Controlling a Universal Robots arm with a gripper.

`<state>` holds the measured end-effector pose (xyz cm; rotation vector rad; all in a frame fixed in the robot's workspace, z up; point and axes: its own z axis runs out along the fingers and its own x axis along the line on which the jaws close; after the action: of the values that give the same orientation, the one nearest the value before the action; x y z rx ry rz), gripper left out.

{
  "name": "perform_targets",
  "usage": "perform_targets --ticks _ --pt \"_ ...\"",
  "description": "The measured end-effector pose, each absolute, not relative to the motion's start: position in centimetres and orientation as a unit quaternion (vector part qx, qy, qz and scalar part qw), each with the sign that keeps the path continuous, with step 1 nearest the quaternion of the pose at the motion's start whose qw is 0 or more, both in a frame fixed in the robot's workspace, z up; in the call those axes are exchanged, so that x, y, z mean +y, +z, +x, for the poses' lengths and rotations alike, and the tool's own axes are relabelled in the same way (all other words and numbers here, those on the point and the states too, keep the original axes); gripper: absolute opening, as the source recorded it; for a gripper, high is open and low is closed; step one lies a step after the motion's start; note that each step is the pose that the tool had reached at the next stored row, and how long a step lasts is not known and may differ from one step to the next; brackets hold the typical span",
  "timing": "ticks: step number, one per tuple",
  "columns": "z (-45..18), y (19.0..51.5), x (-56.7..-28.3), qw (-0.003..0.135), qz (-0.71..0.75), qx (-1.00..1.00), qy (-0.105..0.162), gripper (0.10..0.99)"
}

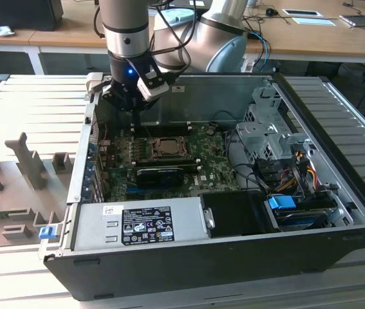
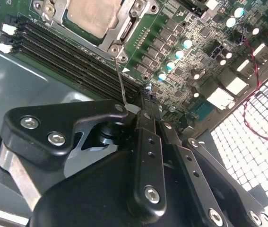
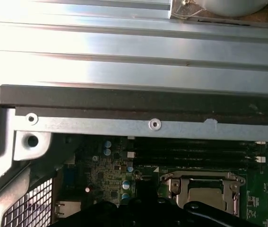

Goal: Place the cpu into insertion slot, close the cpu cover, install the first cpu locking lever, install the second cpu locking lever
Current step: 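Install the first cpu locking lever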

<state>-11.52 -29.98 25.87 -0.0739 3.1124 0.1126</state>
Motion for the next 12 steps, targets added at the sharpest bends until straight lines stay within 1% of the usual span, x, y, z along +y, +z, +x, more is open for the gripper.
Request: perform_targets --ticks 12 --pt "-10.2 25.6 -30.0 0.013 -0.024 0.999 0.036 0.106"
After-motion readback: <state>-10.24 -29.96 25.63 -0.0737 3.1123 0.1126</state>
